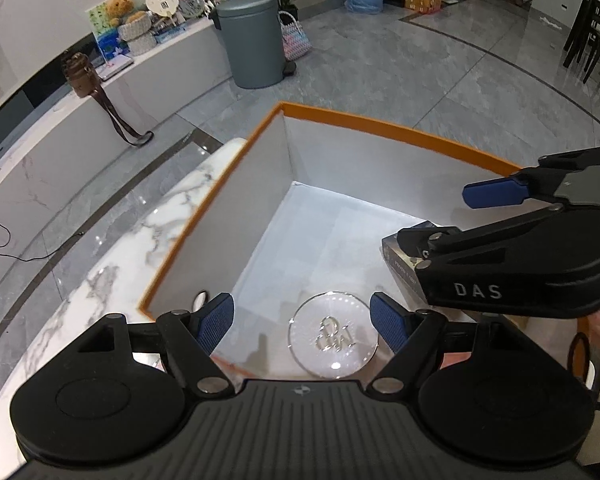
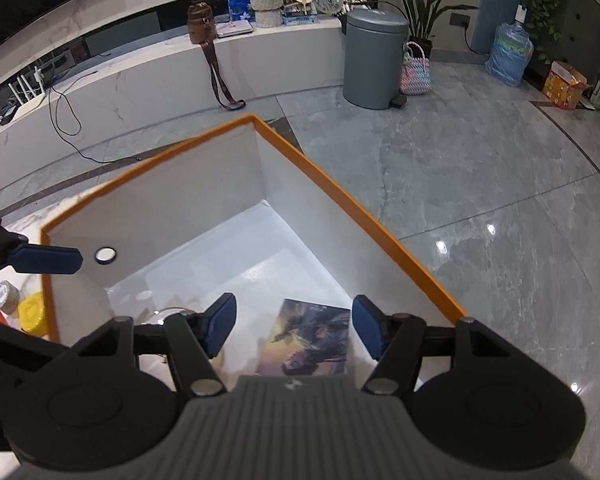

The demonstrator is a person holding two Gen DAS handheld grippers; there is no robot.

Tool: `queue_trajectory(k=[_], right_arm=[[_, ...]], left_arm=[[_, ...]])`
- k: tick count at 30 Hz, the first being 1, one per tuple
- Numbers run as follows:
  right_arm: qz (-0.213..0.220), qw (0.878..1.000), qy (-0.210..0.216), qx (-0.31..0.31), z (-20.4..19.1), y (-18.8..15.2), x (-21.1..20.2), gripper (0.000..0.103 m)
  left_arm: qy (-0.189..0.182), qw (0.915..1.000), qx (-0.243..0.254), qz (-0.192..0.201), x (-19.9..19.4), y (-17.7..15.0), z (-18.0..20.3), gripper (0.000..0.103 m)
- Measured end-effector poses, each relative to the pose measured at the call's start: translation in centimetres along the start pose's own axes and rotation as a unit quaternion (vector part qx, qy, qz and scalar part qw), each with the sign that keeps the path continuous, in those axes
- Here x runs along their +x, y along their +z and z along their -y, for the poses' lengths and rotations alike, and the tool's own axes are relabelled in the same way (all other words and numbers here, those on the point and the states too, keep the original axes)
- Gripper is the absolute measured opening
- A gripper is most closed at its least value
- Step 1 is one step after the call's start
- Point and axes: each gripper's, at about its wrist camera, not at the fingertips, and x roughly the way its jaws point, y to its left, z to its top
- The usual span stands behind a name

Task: Organize rigid objects
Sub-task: 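Move both open tools back over the table of items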

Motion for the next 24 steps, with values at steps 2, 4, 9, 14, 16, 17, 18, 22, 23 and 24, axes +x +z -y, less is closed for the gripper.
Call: queue_trajectory(k=[2,4,9,14,16,17,18,22,23,24], right_arm=[[0.005,1.000,0.002,-0.003,-0.7,0.1,-0.5,0.064],[0.010,1.000,0.004,-0.009,-1.4,0.2,-0.9,0.064],[0.033,0.999,0.013,-0.027,-3.4,0.4,-2.1,0.064],[0.055,0.997,0.028,-0.042,-5.6,0.5,-3.1,0.064],[0.061,0.996,0.032,-0.049,-6.7,0.5,-3.5,0.064],[0.064,0.996,0.035,-0.054,-7.2,0.5,-3.6,0.064],[0.067,0.995,0.038,-0.058,-7.8,0.5,-3.7,0.064],[0.078,0.993,0.052,-0.076,-9.5,0.3,-4.0,0.064],[0.081,0.992,0.055,-0.081,-9.9,0.3,-4.0,0.064],[0.083,0.991,0.057,-0.085,-10.3,0.4,-4.1,0.064]], left_arm=[[0.003,1.0000,-0.002,0.006,-0.9,-0.3,-0.5,0.091],[0.006,0.9999,-0.007,0.013,-1.8,-0.6,-1.0,0.091],[0.013,0.9993,-0.022,0.027,-3.8,-1.7,-2.8,0.091],[0.028,0.9984,-0.039,0.030,-5.0,-3.0,-5.1,0.091],[0.033,0.9979,-0.047,0.031,-5.4,-3.6,-6.0,0.091],[0.035,0.9976,-0.051,0.031,-5.6,-4.0,-6.5,0.091],[0.038,0.9973,-0.055,0.031,-5.8,-4.6,-7.0,0.091],[0.051,0.9953,-0.077,0.030,-6.2,-7.1,-9.3,0.091],[0.053,0.9946,-0.085,0.027,-6.3,-7.9,-9.8,0.091],[0.054,0.9938,-0.093,0.025,-6.3,-8.5,-10.4,0.091]])
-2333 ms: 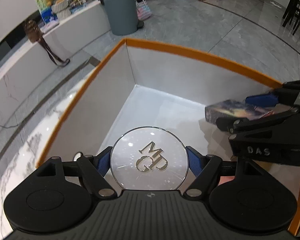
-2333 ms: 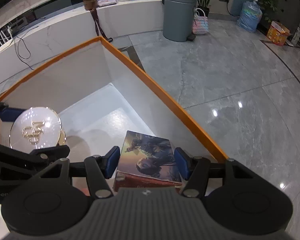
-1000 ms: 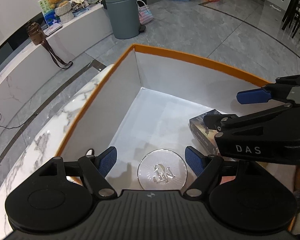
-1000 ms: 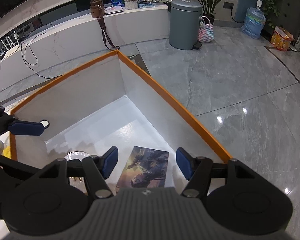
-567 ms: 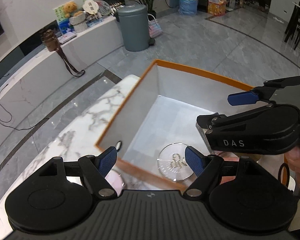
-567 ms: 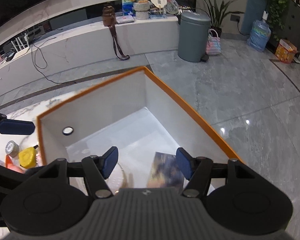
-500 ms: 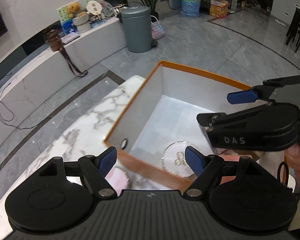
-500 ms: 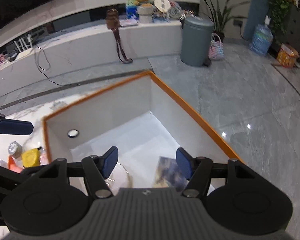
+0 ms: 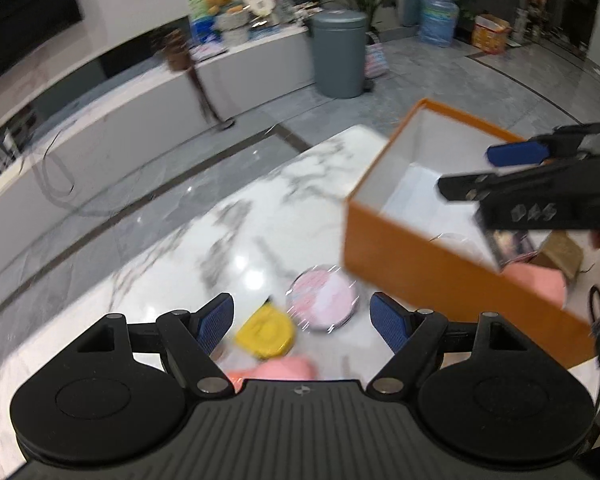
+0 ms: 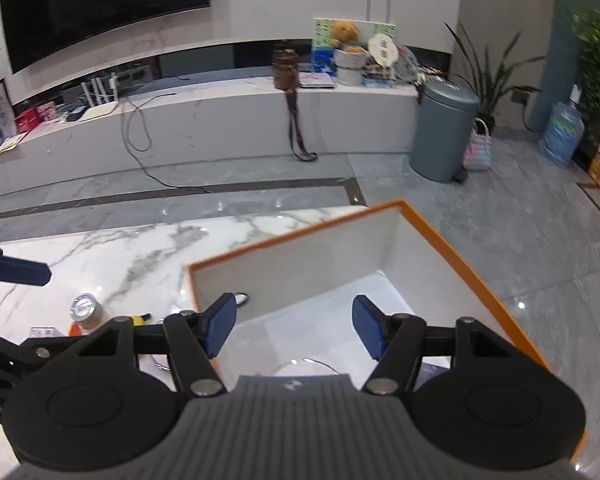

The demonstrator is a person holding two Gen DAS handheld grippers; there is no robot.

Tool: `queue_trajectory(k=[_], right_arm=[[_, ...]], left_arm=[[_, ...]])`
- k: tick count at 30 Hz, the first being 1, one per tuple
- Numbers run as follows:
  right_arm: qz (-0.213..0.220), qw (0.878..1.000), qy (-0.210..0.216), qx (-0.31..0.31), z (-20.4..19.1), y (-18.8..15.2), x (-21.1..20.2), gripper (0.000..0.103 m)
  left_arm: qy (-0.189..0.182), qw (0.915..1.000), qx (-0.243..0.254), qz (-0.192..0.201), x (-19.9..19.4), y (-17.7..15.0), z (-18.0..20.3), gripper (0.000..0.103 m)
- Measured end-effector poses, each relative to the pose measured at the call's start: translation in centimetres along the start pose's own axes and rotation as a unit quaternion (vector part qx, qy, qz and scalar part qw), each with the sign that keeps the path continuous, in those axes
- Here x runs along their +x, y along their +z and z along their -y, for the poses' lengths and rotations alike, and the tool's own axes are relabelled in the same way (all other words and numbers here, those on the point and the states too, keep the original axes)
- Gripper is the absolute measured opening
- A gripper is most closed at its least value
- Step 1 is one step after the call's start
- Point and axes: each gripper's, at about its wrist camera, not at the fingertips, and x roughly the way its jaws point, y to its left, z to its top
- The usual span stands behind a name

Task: Organize rigid objects
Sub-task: 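Move both open tools back over the table of items, then grasp the clear plastic box with the left tool while the right tool grasps the pink spray bottle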

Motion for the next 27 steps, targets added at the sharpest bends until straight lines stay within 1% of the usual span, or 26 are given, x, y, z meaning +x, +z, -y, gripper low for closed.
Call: queue_trajectory(k=[4,7,10,13,15,18,22,24,27], right_arm=[[0.003,1.000,0.009,-0.016,-1.6,0.0,0.2,0.064],[0.002,0.999,0.012,-0.032,-3.1,0.1,0.6,0.064],[0.004,0.999,0.018,-0.051,-4.3,0.0,0.8,0.064],[0.020,0.997,0.035,-0.072,-5.8,-0.3,0.6,0.064],[0.029,0.995,0.055,-0.082,-7.0,-0.5,0.5,0.064],[0.037,0.991,0.081,-0.103,-8.7,-0.9,0.6,0.064],[0.030,0.986,0.093,-0.138,-10.9,-1.5,1.4,0.064],[0.023,0.984,0.097,-0.150,-11.6,-1.9,1.8,0.064],[0.012,0.981,0.100,-0.166,-12.5,-2.4,2.5,0.064]], left_arm=[[0.013,0.9990,-0.043,0.000,-0.3,-2.2,-2.8,0.091],[0.014,0.9971,-0.075,0.003,-0.4,-3.8,-4.6,0.091],[0.019,0.9951,-0.096,0.010,-0.5,-5.4,-6.0,0.091],[0.019,0.9933,-0.112,0.017,-0.1,-6.9,-6.9,0.091],[0.023,0.9917,-0.124,0.021,0.3,-7.8,-7.4,0.091],[0.028,0.9875,-0.153,0.029,0.6,-9.3,-8.3,0.091],[0.022,0.9793,-0.198,0.037,0.9,-11.0,-9.7,0.091],[0.022,0.9776,-0.206,0.041,1.0,-11.6,-9.9,0.091],[0.027,0.9774,-0.204,0.048,1.4,-12.4,-9.8,0.091]])
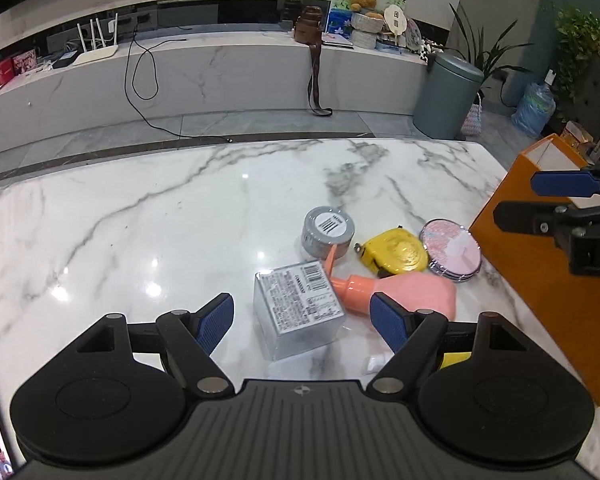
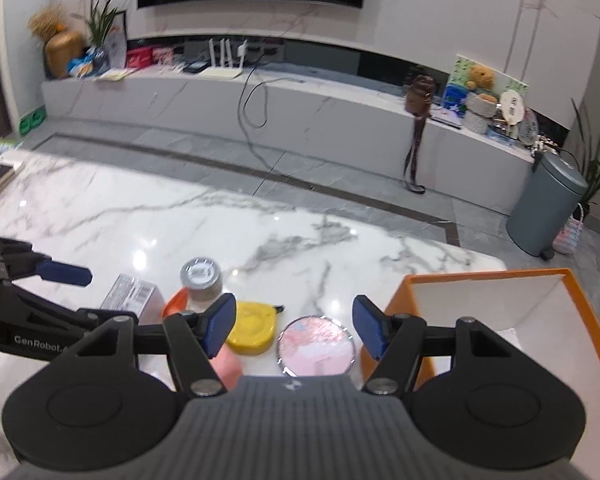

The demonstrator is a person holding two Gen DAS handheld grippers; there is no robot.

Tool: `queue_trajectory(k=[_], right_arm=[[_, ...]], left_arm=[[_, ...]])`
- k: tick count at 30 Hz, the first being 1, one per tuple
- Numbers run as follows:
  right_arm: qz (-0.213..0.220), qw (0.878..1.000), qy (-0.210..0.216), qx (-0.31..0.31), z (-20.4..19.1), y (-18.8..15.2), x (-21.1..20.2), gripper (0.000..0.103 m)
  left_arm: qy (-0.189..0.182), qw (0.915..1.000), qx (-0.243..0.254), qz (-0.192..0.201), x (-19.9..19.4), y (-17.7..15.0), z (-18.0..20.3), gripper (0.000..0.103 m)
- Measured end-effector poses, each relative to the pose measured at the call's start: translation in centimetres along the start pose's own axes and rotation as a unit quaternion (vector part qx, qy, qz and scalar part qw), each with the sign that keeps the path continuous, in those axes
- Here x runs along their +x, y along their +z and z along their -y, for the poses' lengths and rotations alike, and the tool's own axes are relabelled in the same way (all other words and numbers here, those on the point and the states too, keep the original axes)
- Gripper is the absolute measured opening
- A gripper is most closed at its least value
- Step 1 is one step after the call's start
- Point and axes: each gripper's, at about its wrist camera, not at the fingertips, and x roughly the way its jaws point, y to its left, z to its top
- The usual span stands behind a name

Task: Organize rigid objects
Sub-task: 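Grasp the clear plastic box with the left tool while the right tool grasps the pink spray bottle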

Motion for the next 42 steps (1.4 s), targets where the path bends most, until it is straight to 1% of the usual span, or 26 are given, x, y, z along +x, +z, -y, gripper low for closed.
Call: queue_trajectory(k=[3,7,12,13,15,17,21,29,34,42], right_arm=[[-0.012,1.000,0.004,-0.013,-0.5,-0.4,0.8,0.064],[-0.024,0.999,0.012,-0.031,-1.2,-0.7,1.6,0.064],[-0.036,0.998,0.028,-0.052,-2.3,-0.9,2.7,0.064],[-0.039,0.997,0.031,-0.056,-2.5,-1.0,2.9,0.064],[-0.046,0.996,0.040,-0.062,-2.9,-1.1,3.3,0.064],[-0.054,0.995,0.051,-0.070,-3.4,-1.3,3.7,0.064],[-0.072,0.991,0.068,-0.085,-4.4,-1.8,4.5,0.065],[-0.093,0.988,0.073,-0.096,-6.1,-2.6,6.0,0.065],[-0.101,0.988,0.065,-0.102,-6.5,-2.8,6.7,0.065],[-0.108,0.987,0.063,-0.097,-6.5,-2.8,7.9,0.063]], left_arm=[[0.011,0.9999,0.006,0.002,0.8,-0.5,0.0,0.091],[0.012,0.9999,-0.001,0.006,1.8,-0.9,-0.2,0.091],[0.013,0.9998,-0.005,0.012,2.4,-0.7,-0.5,0.091],[0.015,0.9998,-0.002,0.013,2.5,-0.6,-0.5,0.089],[0.018,0.9998,0.003,0.011,2.3,-0.6,-0.8,0.076],[0.022,0.9997,0.004,0.010,2.0,-0.7,-1.2,0.072],[0.012,0.9999,0.002,0.012,1.1,-1.2,-2.4,0.065],[-0.001,0.9995,0.026,0.020,0.8,-1.6,-3.2,0.065],[0.002,0.9980,0.057,0.026,1.5,-1.4,-2.9,0.072],[-0.015,0.9983,0.049,0.029,2.7,-1.4,-3.7,0.074]])
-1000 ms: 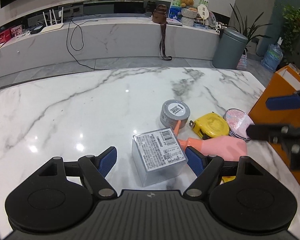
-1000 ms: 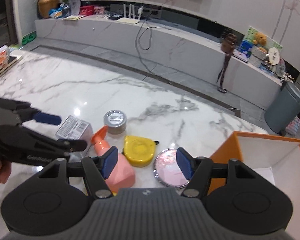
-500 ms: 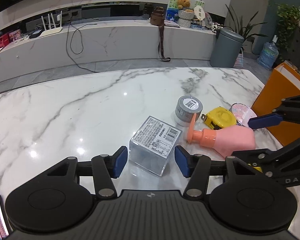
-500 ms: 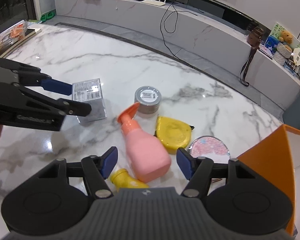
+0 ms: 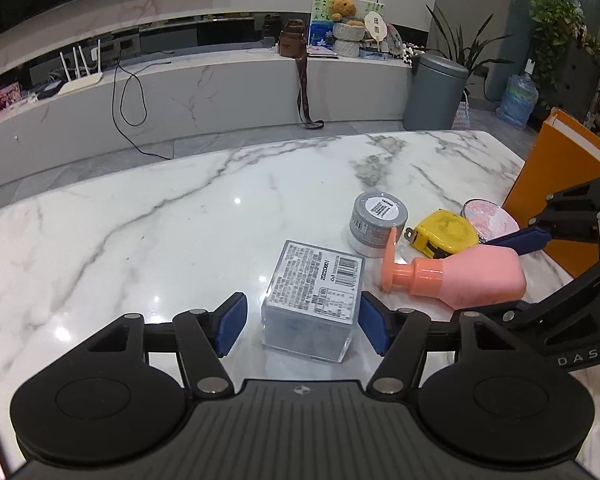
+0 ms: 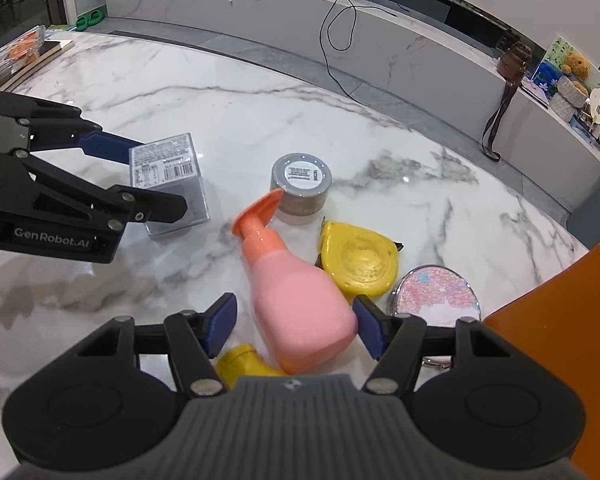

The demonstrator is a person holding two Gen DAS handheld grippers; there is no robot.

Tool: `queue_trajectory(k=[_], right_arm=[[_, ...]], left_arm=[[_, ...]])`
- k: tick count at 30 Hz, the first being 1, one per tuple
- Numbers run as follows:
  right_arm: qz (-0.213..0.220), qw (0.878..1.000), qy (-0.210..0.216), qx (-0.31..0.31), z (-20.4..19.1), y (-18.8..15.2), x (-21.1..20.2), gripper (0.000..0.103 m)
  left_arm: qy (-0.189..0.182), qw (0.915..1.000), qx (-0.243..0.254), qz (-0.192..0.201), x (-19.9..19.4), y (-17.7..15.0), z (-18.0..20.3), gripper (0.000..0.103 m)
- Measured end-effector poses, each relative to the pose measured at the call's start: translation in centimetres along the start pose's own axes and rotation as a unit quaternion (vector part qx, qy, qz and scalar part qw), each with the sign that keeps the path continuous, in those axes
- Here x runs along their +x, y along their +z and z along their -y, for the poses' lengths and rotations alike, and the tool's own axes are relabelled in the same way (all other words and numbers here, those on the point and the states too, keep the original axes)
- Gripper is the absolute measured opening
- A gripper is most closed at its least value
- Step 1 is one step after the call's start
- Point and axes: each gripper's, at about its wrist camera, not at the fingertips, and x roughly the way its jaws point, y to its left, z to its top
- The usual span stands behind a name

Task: Organize rigid objects
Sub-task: 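Grasp the clear plastic box with the left tool while the right tool grasps the pink spray bottle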

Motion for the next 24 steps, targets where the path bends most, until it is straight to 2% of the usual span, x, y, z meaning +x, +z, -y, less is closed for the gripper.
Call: queue_trajectory(k=[4,8,11,24], right_arm=[[-0.004,1.000,-0.002,0.003,0.1,0.1,0.6,0.062],[-0.006,1.000,-0.006,0.004,0.2,0.0,0.9,0.055],[-0.009,1.000,-0.003,0.009,0.4,-0.1,1.0,0.055],[-0.015,0.999,0.022,0.018,0.4,0.2,0.0,0.050]], left_arm=[[-0.005,1.0000,-0.001,-0.001,0.7,0.3,-0.1,0.073],[-0.015,0.9999,-0.003,-0.004,1.0,0.4,-0.1,0.059],[-0.017,0.9998,0.000,-0.005,1.1,0.4,0.2,0.054],[-0.010,0.9998,-0.013,-0.007,-0.5,0.6,0.0,0.053]])
